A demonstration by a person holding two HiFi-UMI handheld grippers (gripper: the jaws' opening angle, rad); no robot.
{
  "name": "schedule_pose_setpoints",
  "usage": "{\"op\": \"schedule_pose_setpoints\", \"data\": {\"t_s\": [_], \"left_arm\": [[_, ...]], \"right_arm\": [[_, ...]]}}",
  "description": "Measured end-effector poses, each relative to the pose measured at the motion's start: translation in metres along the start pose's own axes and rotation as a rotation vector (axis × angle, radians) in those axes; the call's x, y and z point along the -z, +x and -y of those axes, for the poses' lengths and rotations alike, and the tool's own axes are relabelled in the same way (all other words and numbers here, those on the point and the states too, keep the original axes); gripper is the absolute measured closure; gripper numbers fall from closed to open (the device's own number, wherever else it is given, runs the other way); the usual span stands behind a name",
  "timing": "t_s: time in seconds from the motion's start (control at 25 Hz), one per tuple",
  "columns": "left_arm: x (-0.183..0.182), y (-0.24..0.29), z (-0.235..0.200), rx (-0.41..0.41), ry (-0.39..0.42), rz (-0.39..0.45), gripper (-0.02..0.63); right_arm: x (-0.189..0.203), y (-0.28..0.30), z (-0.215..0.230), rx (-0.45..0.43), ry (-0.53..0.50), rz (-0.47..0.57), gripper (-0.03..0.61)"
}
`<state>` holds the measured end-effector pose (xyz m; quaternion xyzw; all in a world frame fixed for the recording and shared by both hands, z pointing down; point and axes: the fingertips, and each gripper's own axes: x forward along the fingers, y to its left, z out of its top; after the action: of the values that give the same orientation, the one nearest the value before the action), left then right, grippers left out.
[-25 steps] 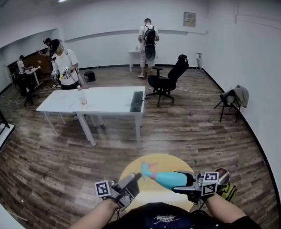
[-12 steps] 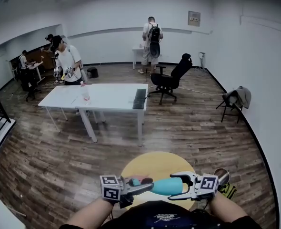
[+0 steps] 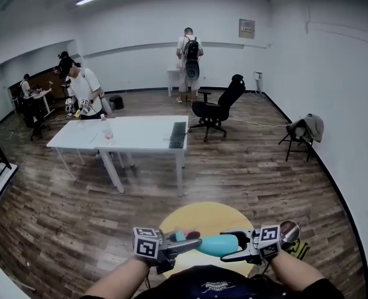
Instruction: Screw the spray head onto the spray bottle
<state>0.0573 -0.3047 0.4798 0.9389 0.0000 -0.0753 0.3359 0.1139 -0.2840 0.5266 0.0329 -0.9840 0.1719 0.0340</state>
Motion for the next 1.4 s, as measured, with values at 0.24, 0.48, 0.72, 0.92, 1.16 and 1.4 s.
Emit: {"op": "schedule_pose_setpoints", "data": {"t_s": [0.24, 0.48, 0.72, 0.92, 1.16, 1.4], "left_arm": [[-0.033, -0.119, -0.049, 0.027, -0.433, 0.723, 0.225], [-0.011, -0.091, -0.026, -0.023, -0.204, 0.431, 0.224], [0.035, -0.006, 0.011, -0.020, 0.296, -0.169, 0.465], [0.044, 0.016, 0.013, -0.036, 0.364, -0.316, 0.458], [-0.004, -0.016, -0.008, -0.029, -0.057, 0.144, 0.366], [-0.025, -0.102, -0.059, -0.070, -0.387, 0.662, 0.243]], "right_arm": [[-0.024, -0.015, 0.011, 0.113, 0.139, 0.242, 0.144], [0.002, -0.004, -0.002, 0.124, -0.071, 0.024, 0.144], [0.017, 0.007, -0.017, -0.039, -0.203, -0.228, 0.144], [0.039, -0.009, -0.017, -0.139, -0.076, -0.284, 0.144], [0.013, 0.003, -0.005, 0.026, -0.148, -0.139, 0.144], [0.011, 0.004, 0.007, 0.285, -0.334, -0.135, 0.144]]}}
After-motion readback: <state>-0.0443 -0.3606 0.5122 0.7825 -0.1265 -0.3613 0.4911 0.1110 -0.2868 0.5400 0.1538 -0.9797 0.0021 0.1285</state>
